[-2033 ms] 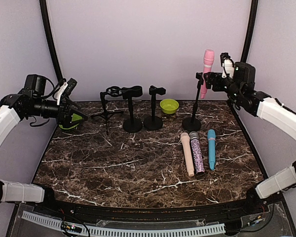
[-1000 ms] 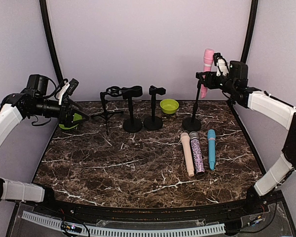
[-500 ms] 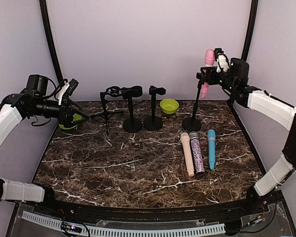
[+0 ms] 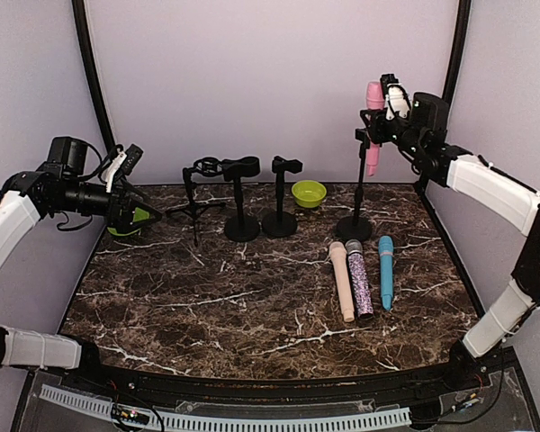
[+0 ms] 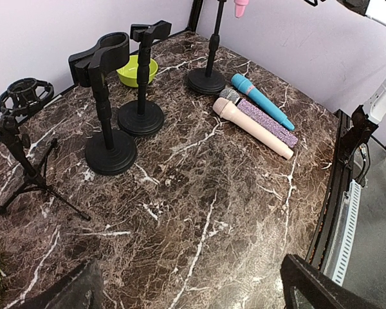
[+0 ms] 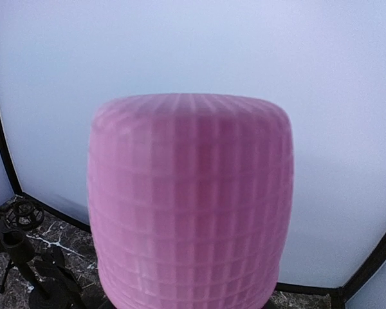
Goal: Remove the microphone from the stand
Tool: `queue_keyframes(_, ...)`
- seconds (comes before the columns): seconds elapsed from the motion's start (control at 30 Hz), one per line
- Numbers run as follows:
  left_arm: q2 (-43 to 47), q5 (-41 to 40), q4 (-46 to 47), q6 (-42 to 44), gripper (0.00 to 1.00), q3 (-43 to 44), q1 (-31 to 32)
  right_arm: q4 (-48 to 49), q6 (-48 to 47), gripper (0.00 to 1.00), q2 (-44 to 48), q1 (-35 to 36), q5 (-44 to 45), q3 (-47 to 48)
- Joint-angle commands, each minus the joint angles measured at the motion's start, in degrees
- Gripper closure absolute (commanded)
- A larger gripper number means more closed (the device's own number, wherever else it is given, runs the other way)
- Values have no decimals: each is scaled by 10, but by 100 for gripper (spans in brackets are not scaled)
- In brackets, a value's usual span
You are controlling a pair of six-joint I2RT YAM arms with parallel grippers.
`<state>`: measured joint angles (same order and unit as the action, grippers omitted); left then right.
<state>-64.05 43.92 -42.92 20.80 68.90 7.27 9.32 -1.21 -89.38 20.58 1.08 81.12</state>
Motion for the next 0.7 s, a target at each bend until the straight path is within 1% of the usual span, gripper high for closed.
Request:
queue_keyframes(0.0, 13, 8, -1, 2, 1, -7, -3, 65, -28, 94, 23, 16, 19, 70)
queue_keyframes(0.17, 19, 15, -4, 1, 1, -21, -3, 56, -46, 97, 41, 36, 21, 106)
queue_keyframes(0.27, 25, 20, -8, -1, 1, -34, -3, 42, -41, 98, 53, 48, 19, 118)
queue_keyframes(0.47, 34, 35, -12, -15, 1, -49, -3, 47, -10, 98, 101, 98, 4, 74)
queue_keyframes(0.67, 44, 47, -20, -18, 1, -56, -3, 37, -2, 99, 128, 191, 16, 39)
